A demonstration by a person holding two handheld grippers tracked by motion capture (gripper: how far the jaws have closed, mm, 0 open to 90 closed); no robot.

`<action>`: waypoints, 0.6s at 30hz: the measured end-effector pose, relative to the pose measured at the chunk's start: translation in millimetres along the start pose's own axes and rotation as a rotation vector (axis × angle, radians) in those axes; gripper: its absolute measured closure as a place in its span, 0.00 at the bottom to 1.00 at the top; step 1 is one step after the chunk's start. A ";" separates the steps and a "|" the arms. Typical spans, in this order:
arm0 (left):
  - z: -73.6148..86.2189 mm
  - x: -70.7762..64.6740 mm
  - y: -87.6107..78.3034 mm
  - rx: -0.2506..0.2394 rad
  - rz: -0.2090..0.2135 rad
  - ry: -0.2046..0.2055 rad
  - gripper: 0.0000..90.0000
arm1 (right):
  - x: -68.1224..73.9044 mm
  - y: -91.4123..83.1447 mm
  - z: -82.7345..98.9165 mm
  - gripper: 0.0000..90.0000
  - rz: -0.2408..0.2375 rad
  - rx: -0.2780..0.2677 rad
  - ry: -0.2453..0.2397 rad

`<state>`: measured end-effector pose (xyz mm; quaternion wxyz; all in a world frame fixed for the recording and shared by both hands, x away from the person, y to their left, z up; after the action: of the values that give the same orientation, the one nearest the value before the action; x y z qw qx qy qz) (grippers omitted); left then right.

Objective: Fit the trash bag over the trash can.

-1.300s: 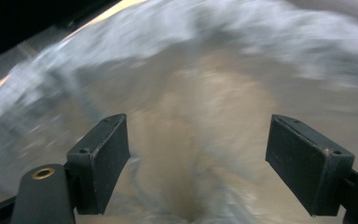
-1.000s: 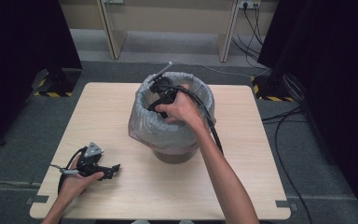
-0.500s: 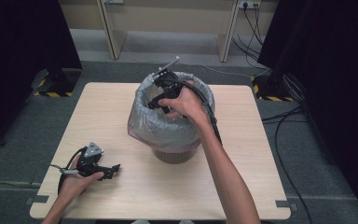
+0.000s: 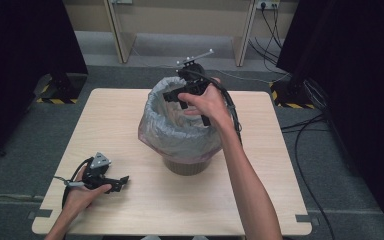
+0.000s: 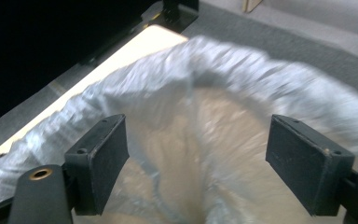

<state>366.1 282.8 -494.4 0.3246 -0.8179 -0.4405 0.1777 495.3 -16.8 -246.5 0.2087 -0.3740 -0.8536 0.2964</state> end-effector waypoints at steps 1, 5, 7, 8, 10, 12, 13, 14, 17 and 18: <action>0.0 0.0 0.0 0.000 0.000 0.000 0.03 | -2.0 -3.3 -2.1 0.23 0.010 -0.014 0.002; 0.0 0.0 0.0 0.000 0.000 0.000 0.03 | -8.1 -13.5 -10.0 0.23 0.012 -0.078 0.031; 0.0 0.0 0.0 0.000 0.000 0.000 0.03 | -10.7 -17.1 -12.8 0.23 0.024 -0.085 0.028; 0.0 0.0 0.0 0.000 0.000 0.000 0.03 | -12.5 -18.4 -14.0 0.22 0.030 -0.091 0.022; 0.0 0.0 0.0 0.000 0.000 0.000 0.03 | -16.1 -21.5 -15.2 0.22 0.037 -0.096 0.024; 0.0 0.0 0.0 0.000 0.000 0.000 0.03 | -21.2 -24.7 -16.1 0.22 0.052 -0.111 0.026; 0.0 0.0 0.0 0.000 0.000 0.000 0.03 | -24.6 -26.9 -16.2 0.22 0.063 -0.117 0.026; 0.0 0.0 0.0 0.000 0.000 0.000 0.03 | -27.5 -28.7 -16.1 0.21 0.074 -0.124 0.026; 0.0 0.0 0.0 0.000 0.000 0.000 0.03 | -36.2 -34.1 -14.7 0.20 0.106 -0.146 0.018; 0.0 0.0 0.0 0.000 0.000 0.000 0.03 | -40.4 -36.8 -13.6 0.20 0.114 -0.159 0.022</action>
<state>366.1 282.8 -494.4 0.3245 -0.8179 -0.4406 0.1777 509.8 -62.9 -217.6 0.1703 -0.4407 -0.8494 0.2352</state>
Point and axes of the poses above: each handheld gripper's, and its own axes: y roughly forward along the jaws, z roughly out of its underside, x roughly to its left, the point moved 1 cm from there along y, roughly forward along the jaws, and after that the axes turned 1 degree about y, right-handed, at the moved point
